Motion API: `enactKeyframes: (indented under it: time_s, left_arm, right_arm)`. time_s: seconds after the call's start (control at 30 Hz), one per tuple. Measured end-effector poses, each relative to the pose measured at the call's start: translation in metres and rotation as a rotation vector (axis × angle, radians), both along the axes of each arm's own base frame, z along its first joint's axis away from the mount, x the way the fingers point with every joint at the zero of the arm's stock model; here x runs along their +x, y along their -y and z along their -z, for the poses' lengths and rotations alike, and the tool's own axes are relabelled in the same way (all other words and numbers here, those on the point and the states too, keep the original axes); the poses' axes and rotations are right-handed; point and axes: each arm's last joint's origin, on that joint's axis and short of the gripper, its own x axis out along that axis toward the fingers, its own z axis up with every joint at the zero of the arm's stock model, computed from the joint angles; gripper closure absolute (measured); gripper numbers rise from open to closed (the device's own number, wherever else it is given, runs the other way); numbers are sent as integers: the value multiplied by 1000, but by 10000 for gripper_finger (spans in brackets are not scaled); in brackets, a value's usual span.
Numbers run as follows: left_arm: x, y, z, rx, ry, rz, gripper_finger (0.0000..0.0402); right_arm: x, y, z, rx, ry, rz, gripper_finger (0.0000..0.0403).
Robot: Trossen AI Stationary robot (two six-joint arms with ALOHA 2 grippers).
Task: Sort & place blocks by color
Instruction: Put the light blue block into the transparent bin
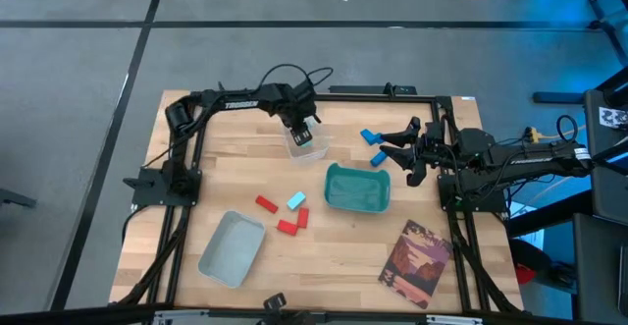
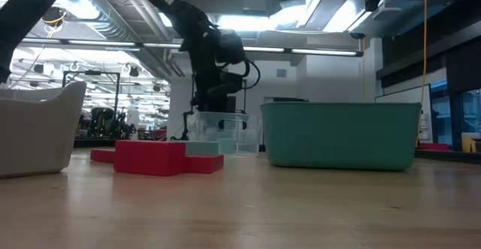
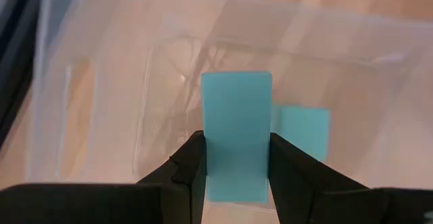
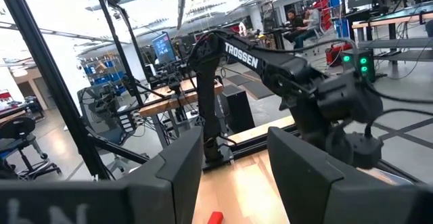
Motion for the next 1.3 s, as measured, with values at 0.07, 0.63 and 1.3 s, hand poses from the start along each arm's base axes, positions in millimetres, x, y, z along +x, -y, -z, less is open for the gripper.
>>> enactKeyframes:
  time_s: [0.07,0.63,1.3]
  left_arm:
    - [2,1,5,13,-24,15,288]
    - [9,9,17,75,-90,70,264]
    - [6,12,-2,52,-29,87,239]
  right_arm:
    - [0,0,0,0,0,0,233]
    - [0,0,0,0,0,0,233]
    - [0,0,0,-1,0,0,233]
